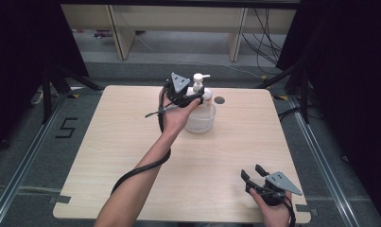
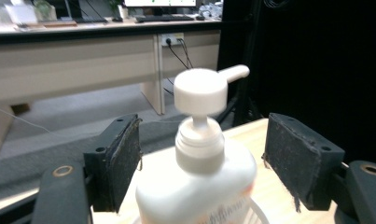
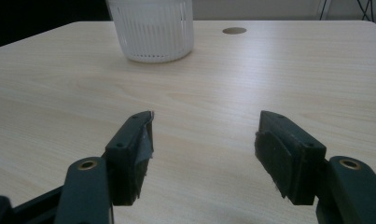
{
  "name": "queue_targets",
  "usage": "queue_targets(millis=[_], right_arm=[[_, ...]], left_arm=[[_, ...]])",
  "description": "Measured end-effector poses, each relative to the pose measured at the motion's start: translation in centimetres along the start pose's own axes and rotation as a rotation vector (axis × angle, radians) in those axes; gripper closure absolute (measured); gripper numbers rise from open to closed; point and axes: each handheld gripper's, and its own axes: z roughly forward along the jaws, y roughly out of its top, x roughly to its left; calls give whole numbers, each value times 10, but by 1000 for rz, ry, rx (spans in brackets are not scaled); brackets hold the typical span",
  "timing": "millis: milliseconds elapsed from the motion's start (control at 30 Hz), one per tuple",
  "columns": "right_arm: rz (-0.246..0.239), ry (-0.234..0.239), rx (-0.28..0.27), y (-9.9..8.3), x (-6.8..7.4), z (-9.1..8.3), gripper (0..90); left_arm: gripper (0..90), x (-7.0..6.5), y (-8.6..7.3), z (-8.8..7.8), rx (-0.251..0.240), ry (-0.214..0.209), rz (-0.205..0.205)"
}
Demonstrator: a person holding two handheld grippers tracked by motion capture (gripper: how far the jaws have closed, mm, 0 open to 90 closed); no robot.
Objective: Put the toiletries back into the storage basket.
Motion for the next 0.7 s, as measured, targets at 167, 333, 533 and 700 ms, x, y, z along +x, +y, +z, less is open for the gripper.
queue_targets(millis=[167, 333, 533, 700], right_arm=[[-26, -14, -13, 0, -1, 0, 370], [-13, 2, 2, 0, 1, 1, 369], [-15, -7, 3, 0, 2, 1, 370], [-27, -14, -10, 0, 2, 1, 370]], left_arm=[[265, 8, -10, -17, -2, -16, -3], [267, 18, -27, -35, 9, -20, 9], [263, 29, -45, -54, 8, -26, 10], [264, 37, -59, -74, -11, -32, 46]])
